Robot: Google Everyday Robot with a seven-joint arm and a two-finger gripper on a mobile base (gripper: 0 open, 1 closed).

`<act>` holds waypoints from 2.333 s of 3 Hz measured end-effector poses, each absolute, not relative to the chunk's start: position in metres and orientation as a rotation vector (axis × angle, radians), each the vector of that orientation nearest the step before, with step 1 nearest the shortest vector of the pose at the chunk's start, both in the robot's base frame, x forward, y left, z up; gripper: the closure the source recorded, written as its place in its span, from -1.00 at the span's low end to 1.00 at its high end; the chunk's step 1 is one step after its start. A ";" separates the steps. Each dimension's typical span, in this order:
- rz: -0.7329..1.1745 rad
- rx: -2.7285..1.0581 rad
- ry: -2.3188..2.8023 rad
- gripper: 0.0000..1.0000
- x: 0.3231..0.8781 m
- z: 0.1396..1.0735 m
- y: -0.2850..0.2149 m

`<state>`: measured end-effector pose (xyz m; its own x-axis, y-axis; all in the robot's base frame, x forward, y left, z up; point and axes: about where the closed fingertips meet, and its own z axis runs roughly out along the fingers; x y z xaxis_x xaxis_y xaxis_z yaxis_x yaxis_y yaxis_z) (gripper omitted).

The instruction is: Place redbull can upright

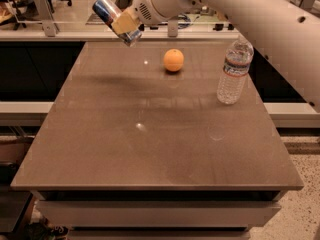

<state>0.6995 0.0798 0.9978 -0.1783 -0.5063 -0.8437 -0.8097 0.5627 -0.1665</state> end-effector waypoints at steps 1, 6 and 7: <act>0.455 -1.029 1.715 1.00 0.700 1.020 0.084; 0.639 -0.934 1.436 1.00 0.673 1.016 0.131; 0.626 -0.908 1.447 1.00 0.672 1.005 0.133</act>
Offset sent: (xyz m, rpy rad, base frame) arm -0.0135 0.0174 0.0485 0.2861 -0.2191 0.0774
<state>0.6723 0.1332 1.0047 0.0641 -0.1608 -0.9849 -0.8281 0.5422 -0.1425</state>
